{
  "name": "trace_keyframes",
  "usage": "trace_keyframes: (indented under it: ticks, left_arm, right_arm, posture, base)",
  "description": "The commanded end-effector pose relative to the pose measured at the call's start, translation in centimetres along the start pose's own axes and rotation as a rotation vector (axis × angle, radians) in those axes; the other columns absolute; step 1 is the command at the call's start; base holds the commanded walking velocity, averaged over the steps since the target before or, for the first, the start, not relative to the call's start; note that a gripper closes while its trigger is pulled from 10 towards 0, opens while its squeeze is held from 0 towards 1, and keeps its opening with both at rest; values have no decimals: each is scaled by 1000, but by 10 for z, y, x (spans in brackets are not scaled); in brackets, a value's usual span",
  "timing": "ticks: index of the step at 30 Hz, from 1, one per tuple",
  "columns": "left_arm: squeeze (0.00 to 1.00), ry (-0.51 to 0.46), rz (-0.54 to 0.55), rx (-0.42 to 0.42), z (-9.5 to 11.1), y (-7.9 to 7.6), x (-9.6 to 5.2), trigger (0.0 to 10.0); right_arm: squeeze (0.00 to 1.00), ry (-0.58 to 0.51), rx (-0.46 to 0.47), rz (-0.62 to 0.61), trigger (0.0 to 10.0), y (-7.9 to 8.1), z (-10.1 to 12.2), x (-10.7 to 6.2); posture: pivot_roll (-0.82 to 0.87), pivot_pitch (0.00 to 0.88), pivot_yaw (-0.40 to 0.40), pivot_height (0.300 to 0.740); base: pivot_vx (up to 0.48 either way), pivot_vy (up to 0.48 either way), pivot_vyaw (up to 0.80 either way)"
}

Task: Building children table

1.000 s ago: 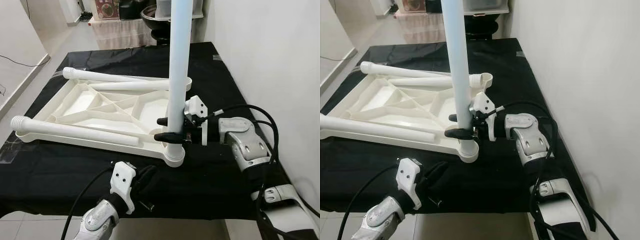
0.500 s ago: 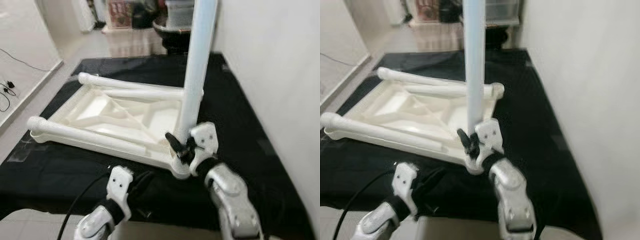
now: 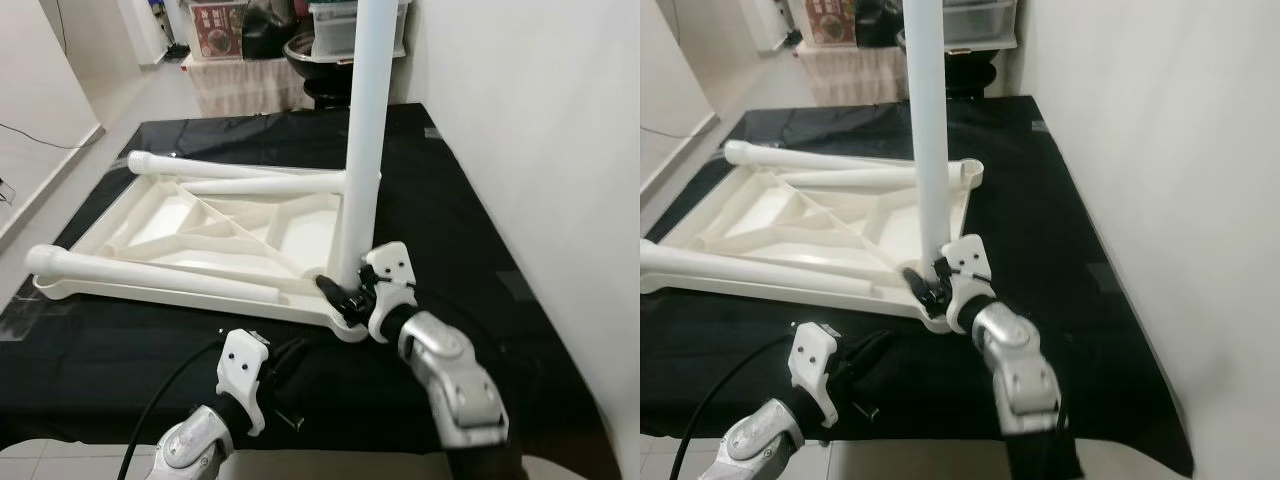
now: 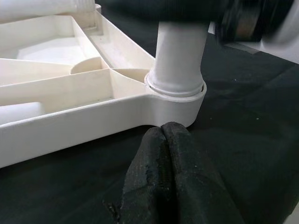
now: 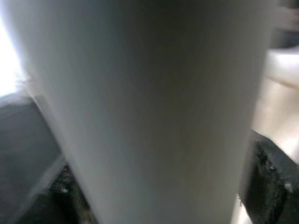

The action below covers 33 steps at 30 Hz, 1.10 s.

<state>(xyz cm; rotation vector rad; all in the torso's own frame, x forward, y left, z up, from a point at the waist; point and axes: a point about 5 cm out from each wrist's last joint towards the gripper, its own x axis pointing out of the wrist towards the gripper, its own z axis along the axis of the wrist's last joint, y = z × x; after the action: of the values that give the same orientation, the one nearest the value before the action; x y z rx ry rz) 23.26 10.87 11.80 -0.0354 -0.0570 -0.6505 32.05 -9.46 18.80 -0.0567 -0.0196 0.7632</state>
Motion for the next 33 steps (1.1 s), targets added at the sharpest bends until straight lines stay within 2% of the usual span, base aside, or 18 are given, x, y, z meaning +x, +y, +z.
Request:
trace_keyframes:
  ticks: [1, 3, 8, 9, 17, 18, 21, 22, 26, 31, 33]
  left_arm:
    - [0, 16, 10, -1, -3, 0, -4, 10000]
    - [0, 15, 7, -2, -2, -1, -5, 10000]
    - [0, 15, 9, -3, -2, -4, -8, 10000]
    - [0, 18, 10, -4, -1, -6, -10, 10000]
    - [0, 29, 8, -5, 0, -10, -16, 10000]
    - [0, 32, 7, -7, 0, -11, -17, 10000]
    - [0, 34, 6, -9, 1, -12, -19, 10000]
    - [0, 36, 4, -11, 1, -13, -20, 10000]
    - [0, 43, 2, -16, 2, -13, -22, 10000]
    - [0, 47, 2, -18, 1, -12, -22, 10000]
    - [0, 49, -1, -19, 1, -12, -21, 10000]
  right_arm:
    - [0, -12, -47, 190, 10000, -3, 7, 3]
    - [0, 26, -108, 312, 10000, -11, 9, 2]
    - [0, 67, -161, 445, 10000, -20, 8, 4]
    - [0, 76, -167, 456, 10000, -28, 13, 9]
    - [0, 38, -152, 537, 10000, -35, 30, 19]
    - [0, 36, -149, 570, 8196, -36, 32, 19]
    - [0, 32, -146, 608, 8196, -37, 34, 19]
    - [0, 28, -133, 646, 0, -39, 35, 16]
    - [0, 20, -118, 716, 0, -46, 36, 10]
    - [0, 5, -108, 705, 0, -49, 36, 9]
    - [0, -4, -124, 664, 0, -51, 33, 4]
  posture:
    - [20, 153, 29, 740]
    - [30, 160, 28, 740]
    - [49, 171, 25, 740]
    - [61, 180, 24, 740]
    - [88, 209, 33, 740]
    - [92, 215, 35, 740]
    - [93, 217, 36, 740]
    - [95, 224, 40, 740]
    - [94, 228, 46, 740]
    - [83, 223, 52, 740]
    - [71, 218, 49, 740]
  base:
    - [0, 0, 0]
    - [0, 0, 0]
    - [0, 0, 0]
    - [0, 0, 0]
    - [0, 0, 0]
    - [0, 0, 0]
    - [0, 0, 0]
    - [0, 0, 0]
    - [0, 0, 0]
    - [0, 0, 0]
    - [0, 0, 0]
